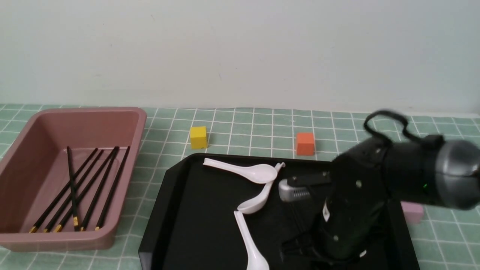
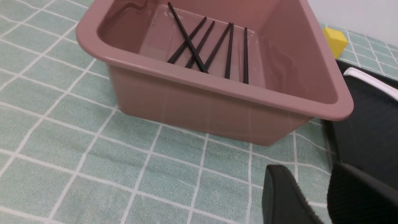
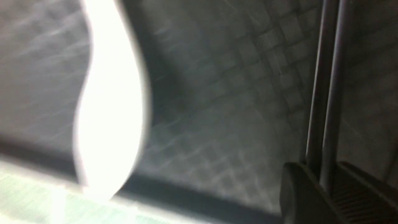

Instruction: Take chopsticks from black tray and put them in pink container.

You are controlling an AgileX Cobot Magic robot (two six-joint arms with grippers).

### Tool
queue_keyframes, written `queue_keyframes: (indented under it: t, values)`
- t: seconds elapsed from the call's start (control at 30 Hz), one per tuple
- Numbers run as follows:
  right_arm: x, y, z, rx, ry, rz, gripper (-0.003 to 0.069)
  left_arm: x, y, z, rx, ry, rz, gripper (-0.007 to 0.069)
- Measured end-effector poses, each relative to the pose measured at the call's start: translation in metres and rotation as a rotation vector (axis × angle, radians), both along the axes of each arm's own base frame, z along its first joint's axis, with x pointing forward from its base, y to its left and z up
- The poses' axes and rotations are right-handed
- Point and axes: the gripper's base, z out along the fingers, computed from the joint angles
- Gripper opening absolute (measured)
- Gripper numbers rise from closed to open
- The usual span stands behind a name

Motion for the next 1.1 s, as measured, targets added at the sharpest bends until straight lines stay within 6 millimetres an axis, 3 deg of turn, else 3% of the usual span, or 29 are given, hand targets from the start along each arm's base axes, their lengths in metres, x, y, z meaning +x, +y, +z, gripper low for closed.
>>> queue_keyframes:
  t: [0.27,0.33,0.4,0.5,0.6,0.63,0.67,0.7,0.73,0.9,0.93,0.97,1.1]
  values:
    - [0.027,0.027,0.101,0.237,-0.259,0.091,0.0139,0.0,0.0,0.0,0.0,0.0,0.0,0.0238]
    - [0.038,0.049,0.129,0.385,-0.339,0.134,0.0139,0.0,0.0,0.0,0.0,0.0,0.0,0.0238]
    - [0.043,0.061,0.136,0.439,-0.359,0.173,0.0139,0.0,0.0,0.0,0.0,0.0,0.0,0.0238]
    - [0.053,0.106,0.154,0.633,-0.4,0.279,0.0139,0.0,0.0,0.0,0.0,0.0,0.0,0.0238]
    - [0.063,0.155,0.146,0.772,-0.399,0.373,0.0139,0.0,0.0,0.0,0.0,0.0,0.0,0.0238]
    - [0.063,0.162,0.148,0.798,-0.405,0.387,0.0139,0.0,0.0,0.0,0.0,0.0,0.0,0.0238]
    - [0.065,0.168,0.142,0.806,-0.397,0.392,0.0139,0.0,0.0,0.0,0.0,0.0,0.0,0.0238]
    - [0.069,0.192,0.129,0.861,-0.4,0.414,0.0139,0.0,0.0,0.0,0.0,0.0,0.0,0.0238]
    - [0.069,0.198,0.129,0.879,-0.41,0.419,0.0139,0.0,0.0,0.0,0.0,0.0,0.0,0.0238]
    - [0.08,0.238,0.082,0.917,-0.472,0.415,0.0139,0.0,0.0,0.0,0.0,0.0,0.0,0.0238]
    - [0.081,0.241,0.078,0.919,-0.491,0.411,0.0139,0.0,0.0,0.0,0.0,0.0,0.0,0.0238]
    - [0.085,0.249,0.06,0.915,-0.516,0.391,0.0139,0.0,0.0,0.0,0.0,0.0,0.0,0.0238]
    - [0.093,0.258,0.023,0.883,-0.542,0.359,0.0141,0.0,0.0,0.0,0.0,0.0,0.0,0.0238]
